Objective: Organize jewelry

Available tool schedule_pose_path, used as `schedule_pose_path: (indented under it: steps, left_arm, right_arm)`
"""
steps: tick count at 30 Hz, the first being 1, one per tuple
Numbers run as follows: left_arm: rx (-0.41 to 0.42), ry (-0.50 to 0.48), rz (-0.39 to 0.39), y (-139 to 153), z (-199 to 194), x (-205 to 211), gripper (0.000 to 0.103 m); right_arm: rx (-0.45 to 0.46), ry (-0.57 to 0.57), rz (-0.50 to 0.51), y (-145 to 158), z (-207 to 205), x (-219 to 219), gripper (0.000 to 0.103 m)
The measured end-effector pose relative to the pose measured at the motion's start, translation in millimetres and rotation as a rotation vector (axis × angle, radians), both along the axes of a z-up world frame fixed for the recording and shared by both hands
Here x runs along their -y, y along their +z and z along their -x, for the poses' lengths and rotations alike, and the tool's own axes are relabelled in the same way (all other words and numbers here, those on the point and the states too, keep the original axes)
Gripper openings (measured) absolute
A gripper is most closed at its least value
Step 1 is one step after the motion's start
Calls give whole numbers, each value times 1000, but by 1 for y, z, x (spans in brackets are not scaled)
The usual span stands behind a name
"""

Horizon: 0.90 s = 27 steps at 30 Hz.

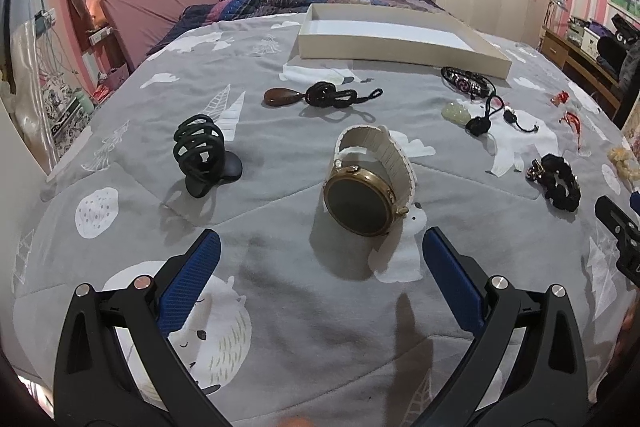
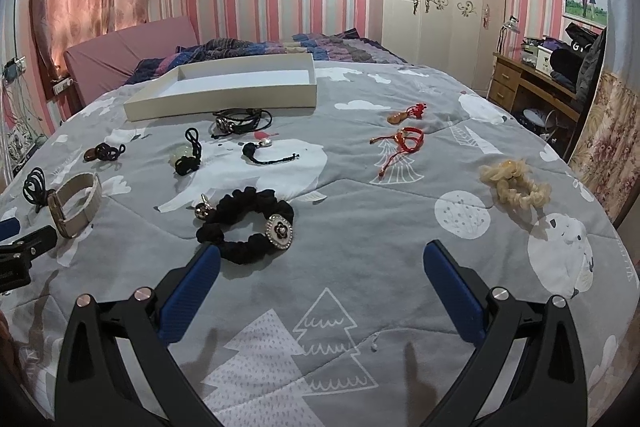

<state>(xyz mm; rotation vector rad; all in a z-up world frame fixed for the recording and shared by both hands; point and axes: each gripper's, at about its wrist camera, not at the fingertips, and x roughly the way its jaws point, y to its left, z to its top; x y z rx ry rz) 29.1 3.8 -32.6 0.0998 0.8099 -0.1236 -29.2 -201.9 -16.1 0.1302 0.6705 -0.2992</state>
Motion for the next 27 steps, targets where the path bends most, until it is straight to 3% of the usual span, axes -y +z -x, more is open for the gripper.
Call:
schedule_pose_path:
  steps: [5, 10, 16, 27]
  left_arm:
    - [-28, -16, 34, 0, -1, -4, 100]
    - [-23, -16, 76, 1, 4, -11, 100]
    - [28, 30, 102, 10, 4, -23, 100]
    - [-38, -66, 123, 18, -7, -12, 100]
  right_arm:
    - [-56, 21, -5, -4, -7, -1, 101]
    - [-25, 50, -21, -1, 0, -1, 101]
    - [12, -21, 25, 6, 6, 4, 101]
    - [-12, 64, 2, 18, -6, 4, 101]
